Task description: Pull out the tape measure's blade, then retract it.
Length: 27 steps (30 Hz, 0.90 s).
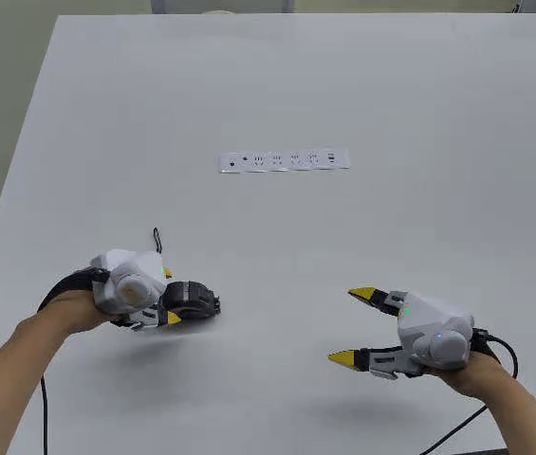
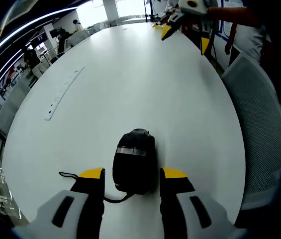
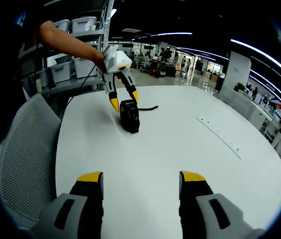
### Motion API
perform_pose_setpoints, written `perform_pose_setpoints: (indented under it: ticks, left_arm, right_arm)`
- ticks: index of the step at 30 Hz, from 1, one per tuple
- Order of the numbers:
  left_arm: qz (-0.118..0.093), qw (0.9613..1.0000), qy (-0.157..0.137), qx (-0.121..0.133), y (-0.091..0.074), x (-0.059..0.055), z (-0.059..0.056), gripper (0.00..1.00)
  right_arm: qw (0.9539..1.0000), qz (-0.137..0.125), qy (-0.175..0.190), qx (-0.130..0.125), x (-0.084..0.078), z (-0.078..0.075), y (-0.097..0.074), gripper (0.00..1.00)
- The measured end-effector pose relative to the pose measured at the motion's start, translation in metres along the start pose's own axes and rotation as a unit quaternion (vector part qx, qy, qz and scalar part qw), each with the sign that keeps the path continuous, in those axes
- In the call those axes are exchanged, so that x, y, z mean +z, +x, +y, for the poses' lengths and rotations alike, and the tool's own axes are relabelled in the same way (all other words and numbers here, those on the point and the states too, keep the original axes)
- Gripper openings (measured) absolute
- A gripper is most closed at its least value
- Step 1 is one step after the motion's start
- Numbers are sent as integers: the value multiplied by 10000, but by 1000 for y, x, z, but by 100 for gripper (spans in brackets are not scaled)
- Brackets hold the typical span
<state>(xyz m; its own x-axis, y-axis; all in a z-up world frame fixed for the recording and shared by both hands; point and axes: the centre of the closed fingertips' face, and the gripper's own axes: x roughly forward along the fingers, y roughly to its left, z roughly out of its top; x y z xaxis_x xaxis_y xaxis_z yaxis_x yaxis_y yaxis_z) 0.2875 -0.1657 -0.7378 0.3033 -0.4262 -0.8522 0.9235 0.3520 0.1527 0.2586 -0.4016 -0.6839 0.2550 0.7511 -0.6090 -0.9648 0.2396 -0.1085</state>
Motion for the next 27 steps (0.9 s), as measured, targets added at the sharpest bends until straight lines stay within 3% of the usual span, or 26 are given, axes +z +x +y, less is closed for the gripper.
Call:
perform_pose_setpoints:
  ticks: [12,27]
  left_arm:
    - [227,9990,352,-181,12,-4,-1,31]
    - [191,9990,329,-217,14,-6,-1,30]
  right_arm:
    - [9989,-40,-367,303,10,-6,28,55]
    - [9946,-186,-679,760,29,-8,72,49]
